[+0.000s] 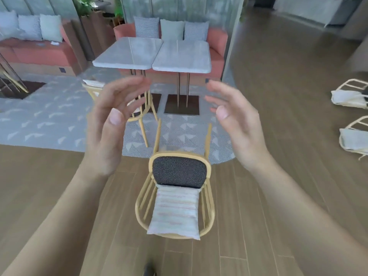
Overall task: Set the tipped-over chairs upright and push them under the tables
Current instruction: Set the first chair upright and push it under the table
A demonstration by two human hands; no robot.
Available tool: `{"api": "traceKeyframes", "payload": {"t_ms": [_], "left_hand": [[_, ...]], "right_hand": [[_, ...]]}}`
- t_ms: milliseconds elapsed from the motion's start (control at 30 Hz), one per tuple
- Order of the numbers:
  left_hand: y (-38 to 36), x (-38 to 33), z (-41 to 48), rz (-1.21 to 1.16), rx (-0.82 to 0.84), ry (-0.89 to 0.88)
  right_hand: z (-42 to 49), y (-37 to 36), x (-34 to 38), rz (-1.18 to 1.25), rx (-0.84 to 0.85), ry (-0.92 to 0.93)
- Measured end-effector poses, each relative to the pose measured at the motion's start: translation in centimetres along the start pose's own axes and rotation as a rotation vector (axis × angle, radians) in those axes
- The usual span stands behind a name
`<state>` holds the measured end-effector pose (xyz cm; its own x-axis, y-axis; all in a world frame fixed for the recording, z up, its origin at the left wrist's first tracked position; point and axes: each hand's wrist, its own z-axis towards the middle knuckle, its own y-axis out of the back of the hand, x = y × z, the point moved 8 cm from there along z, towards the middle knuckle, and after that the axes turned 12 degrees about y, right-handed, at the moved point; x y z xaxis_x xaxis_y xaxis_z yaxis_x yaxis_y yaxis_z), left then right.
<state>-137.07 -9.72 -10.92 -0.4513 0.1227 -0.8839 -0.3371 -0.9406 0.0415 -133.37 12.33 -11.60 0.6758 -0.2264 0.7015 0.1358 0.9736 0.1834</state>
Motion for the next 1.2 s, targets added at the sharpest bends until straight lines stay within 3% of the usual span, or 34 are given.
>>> {"api": "traceKeyframes", "payload": {"t_ms": [200,367,633,867,1033,1133,1200], "left_hand": [[1.1,12.7,5.5,-0.049,0.111,0.153],[-0.2,27.1,3.7,-0.072,0.107,0.293],[-2.1,56.4,-8.5,-0.093,0.098,0.467],[-2.7,78.7,-21.5,0.024,0.055,0.597],[-2.0,91.3,-26.8,0.276,0.094,0.589],[-1.7,97.5,-28.9,0.523,0.138,0.626],[-1.3,99.9,-30.1,0.718,0.154,0.593]], "right_hand": [[0.0,-2.5,-12.3,-0.011,-0.067,-0.163],[-6.2,-2.5,-25.8,0.001,-0.138,-0.345],[-24.9,-7.2,-51.8,0.017,-0.164,-0.531],[-43.7,-12.1,-69.6,-0.058,-0.193,-0.574],[-55.0,-13.7,-80.3,-0.195,-0.08,-0.634],[-59.5,-14.3,-84.6,-0.335,0.015,-0.626],[-62.3,-14.1,-86.6,-0.333,-0.017,-0.649]]}}
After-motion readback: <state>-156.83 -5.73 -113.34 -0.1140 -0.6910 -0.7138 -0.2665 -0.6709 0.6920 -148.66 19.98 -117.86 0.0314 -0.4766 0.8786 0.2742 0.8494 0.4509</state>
